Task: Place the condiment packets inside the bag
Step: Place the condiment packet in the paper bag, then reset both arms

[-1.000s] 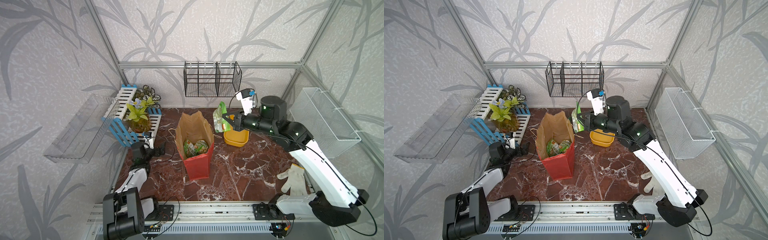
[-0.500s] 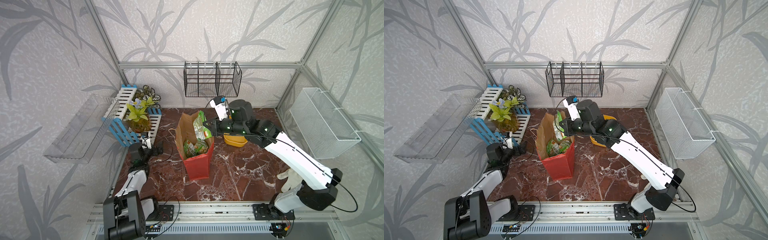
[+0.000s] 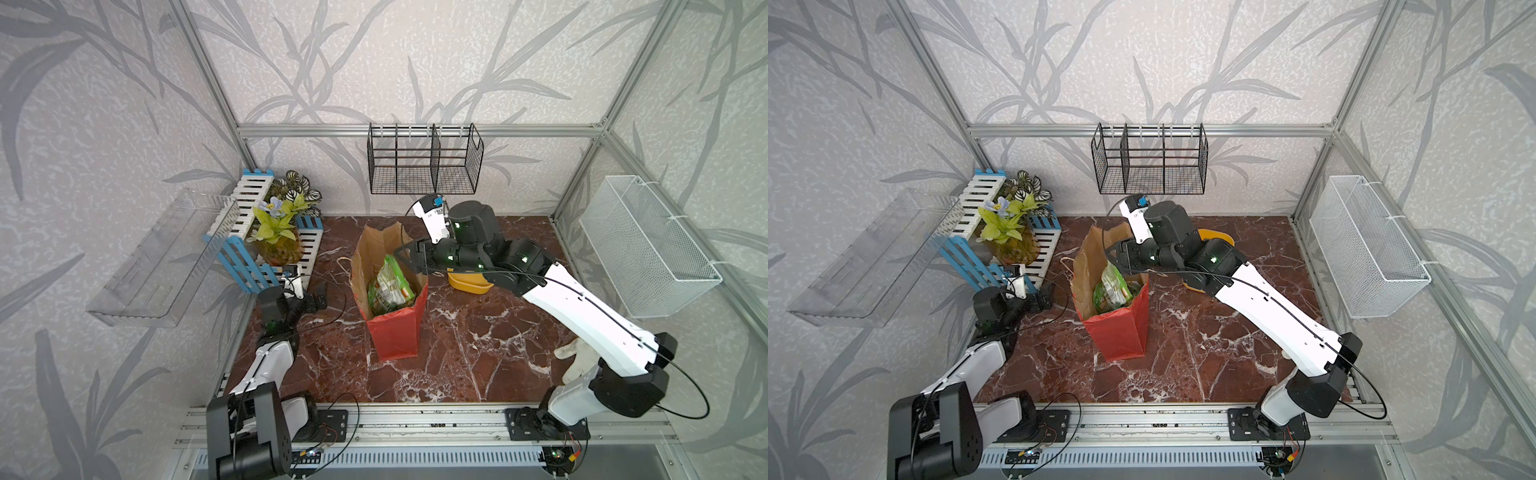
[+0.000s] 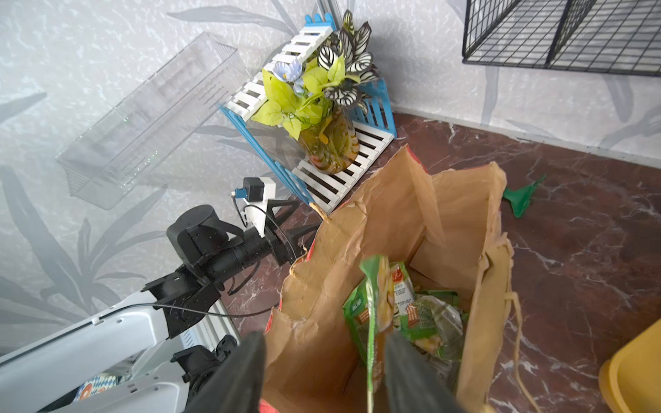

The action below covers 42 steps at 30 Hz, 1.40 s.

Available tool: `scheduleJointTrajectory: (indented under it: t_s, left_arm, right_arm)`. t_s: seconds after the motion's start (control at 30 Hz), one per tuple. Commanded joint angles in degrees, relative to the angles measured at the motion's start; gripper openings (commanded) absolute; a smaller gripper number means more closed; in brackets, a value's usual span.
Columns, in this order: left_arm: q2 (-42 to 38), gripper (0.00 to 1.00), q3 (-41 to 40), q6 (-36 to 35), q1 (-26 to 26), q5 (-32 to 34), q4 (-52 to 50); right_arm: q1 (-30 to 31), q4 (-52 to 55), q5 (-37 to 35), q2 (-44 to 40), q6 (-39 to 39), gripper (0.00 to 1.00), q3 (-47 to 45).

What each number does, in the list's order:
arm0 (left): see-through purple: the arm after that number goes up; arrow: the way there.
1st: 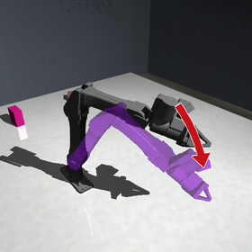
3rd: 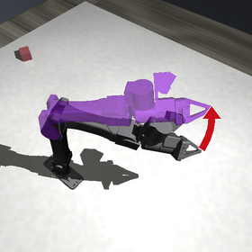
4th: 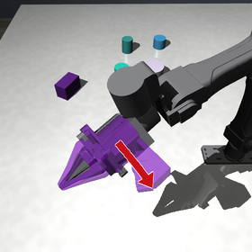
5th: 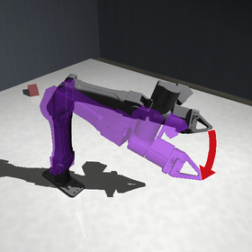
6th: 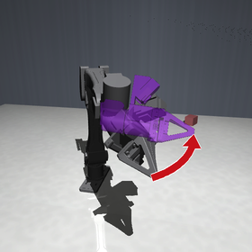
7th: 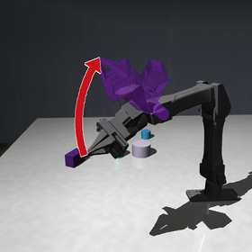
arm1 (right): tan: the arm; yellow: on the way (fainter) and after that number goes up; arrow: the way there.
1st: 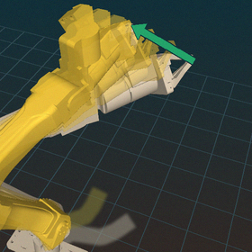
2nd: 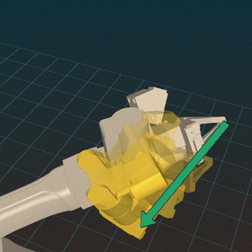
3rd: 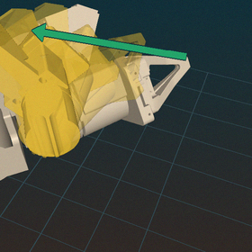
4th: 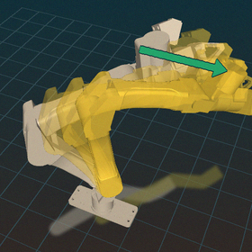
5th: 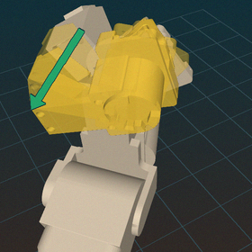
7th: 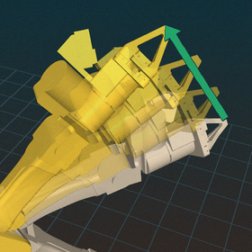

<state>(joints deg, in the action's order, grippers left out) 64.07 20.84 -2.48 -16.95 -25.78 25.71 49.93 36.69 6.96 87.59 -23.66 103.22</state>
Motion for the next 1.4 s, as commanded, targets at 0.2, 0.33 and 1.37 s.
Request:
scheduleJointTrajectory:
  t_s: [0.2, 0.33, 1.37]
  left_arm:
    - [0.4, 1.00, -0.5, -1.3, -0.1, -2.7, 1.2]
    - [0.9, 1.00, -0.7, -0.7, 0.3, -2.3, 2.0]
    - [23.5, 1.00, -17.2, 2.3, 16.0, 27.0, 65.1]
  right_arm:
    - [-1.4, -0.8, -11.5, -13.0, 6.7, 0.99, -10.2]
    - [-8.9, -2.1, -14.6, -19.4, 6.1, 0.99, -20.7]
    - [-40.0, -90.0, -29.2, -8.4, 26.1, 0.99, -87.1]
